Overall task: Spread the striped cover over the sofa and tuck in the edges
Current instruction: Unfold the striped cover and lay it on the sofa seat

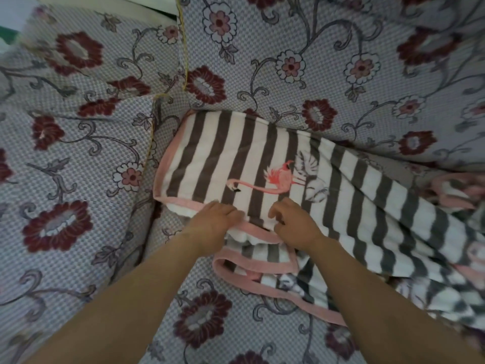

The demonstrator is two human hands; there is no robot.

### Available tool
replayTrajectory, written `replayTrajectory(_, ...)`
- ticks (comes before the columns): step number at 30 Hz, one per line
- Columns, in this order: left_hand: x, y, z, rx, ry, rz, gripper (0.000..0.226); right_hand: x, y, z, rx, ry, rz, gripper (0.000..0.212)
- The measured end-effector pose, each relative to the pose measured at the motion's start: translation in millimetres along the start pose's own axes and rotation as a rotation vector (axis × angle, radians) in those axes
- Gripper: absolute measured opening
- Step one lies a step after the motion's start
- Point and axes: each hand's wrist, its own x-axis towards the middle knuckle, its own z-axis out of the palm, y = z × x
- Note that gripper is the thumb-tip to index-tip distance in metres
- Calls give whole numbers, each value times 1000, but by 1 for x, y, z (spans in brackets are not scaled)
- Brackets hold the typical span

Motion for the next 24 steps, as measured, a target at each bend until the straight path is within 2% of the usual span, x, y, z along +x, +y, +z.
replayTrajectory(2,-3,27,10,28,12,4,58,-18,9,7,14,30,49,18)
replayTrajectory(6,-26,39,22,218,-3,-114,28,-57,26,38,-69,-166,92,23)
replayTrajectory(9,-64,20,23,196,36,-194,33,-80,38,68,-114,-140,95,44)
replayTrajectory(11,-98,7,24,330,-51,-266,38,-98,42,85,-77,-103,111,58)
replayTrajectory(14,-139,-10,28,444,-94,-520,44,-112,43,108,-107,-88,129,59)
replayTrajectory(16,-149,-6,34,448,-85,-595,52,-115,41,118,-134,-93,131,68)
replayTrajectory(18,-149,15,45,365,-14,-512,56,-115,38,129,-152,-65,125,77)
replayTrajectory(21,-129,56,66,212,93,-268,65,-109,37,142,-159,-27,115,88)
replayTrajectory(24,-99,80,87,148,69,-243,68,-96,40,157,-203,43,113,91)
